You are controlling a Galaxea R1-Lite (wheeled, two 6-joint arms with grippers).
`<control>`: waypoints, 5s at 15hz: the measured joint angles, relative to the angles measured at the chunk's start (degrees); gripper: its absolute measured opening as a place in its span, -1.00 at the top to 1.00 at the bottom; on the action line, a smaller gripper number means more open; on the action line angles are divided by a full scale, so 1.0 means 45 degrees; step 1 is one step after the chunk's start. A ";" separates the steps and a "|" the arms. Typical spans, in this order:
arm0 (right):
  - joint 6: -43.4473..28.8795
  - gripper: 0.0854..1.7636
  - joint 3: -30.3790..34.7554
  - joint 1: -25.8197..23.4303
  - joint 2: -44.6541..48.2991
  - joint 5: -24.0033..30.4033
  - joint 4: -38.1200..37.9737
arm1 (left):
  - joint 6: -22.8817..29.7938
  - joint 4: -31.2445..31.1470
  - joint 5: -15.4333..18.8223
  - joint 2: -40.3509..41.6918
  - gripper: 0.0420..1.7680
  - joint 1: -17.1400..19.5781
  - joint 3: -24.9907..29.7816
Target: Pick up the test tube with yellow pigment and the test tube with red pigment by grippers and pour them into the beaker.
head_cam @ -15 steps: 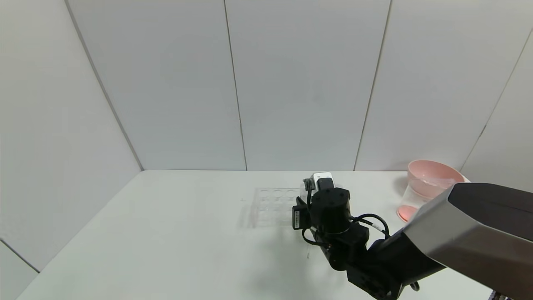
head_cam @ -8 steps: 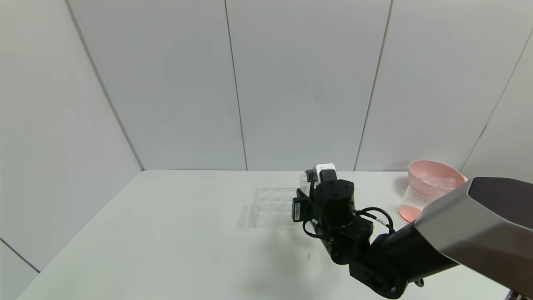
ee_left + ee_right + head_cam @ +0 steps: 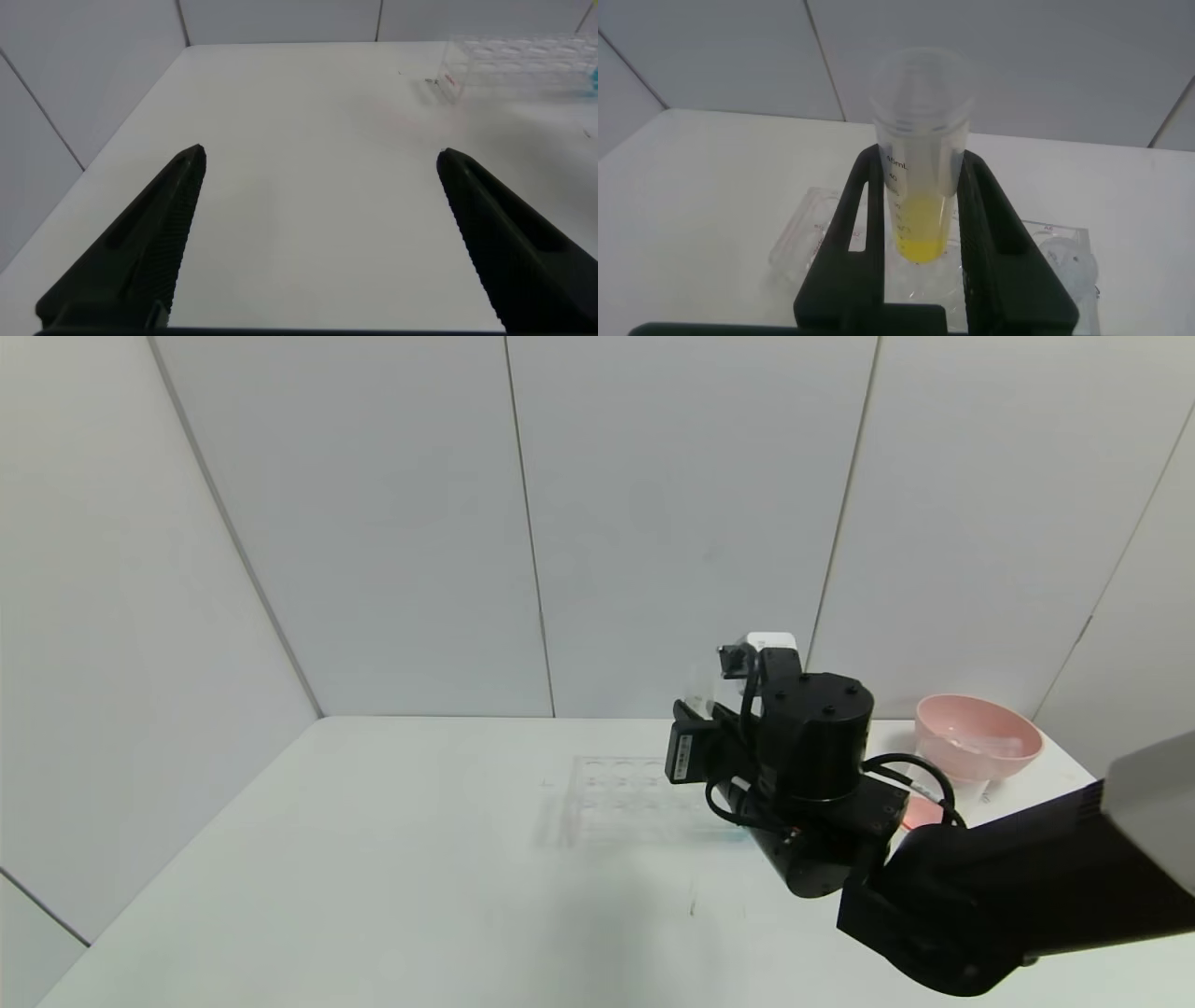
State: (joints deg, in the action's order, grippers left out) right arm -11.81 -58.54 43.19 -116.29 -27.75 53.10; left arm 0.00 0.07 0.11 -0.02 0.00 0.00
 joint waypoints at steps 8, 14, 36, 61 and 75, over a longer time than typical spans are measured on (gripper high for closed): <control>0.2360 0.47 0.2506 -0.3216 0.3183 0.0607 0.0192 | 0.0000 0.0000 -0.0003 0.0000 -1.00 0.0000 0.0000; 0.3969 0.47 0.3817 -0.9129 0.4305 0.4914 0.0222 | 0.0000 0.0000 -0.0003 0.0000 -1.00 0.0000 0.0000; 1.5731 0.47 0.5708 -1.3320 0.1352 1.1242 0.5169 | 0.0000 0.0000 -0.0003 0.0000 -1.00 0.0000 0.0000; 1.7844 0.47 0.5199 -1.3014 0.1219 1.1207 0.5090 | 0.0000 0.0000 -0.0003 0.0000 -1.00 0.0000 0.0000; 2.1266 0.47 0.5451 -1.2955 0.1127 1.0544 0.5077 | 0.0000 0.0000 -0.0003 0.0000 -1.00 0.0000 0.0000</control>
State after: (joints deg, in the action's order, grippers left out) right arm 83.88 -34.01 -15.10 -111.21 19.70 75.95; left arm 0.00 0.07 0.10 -0.02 0.00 0.00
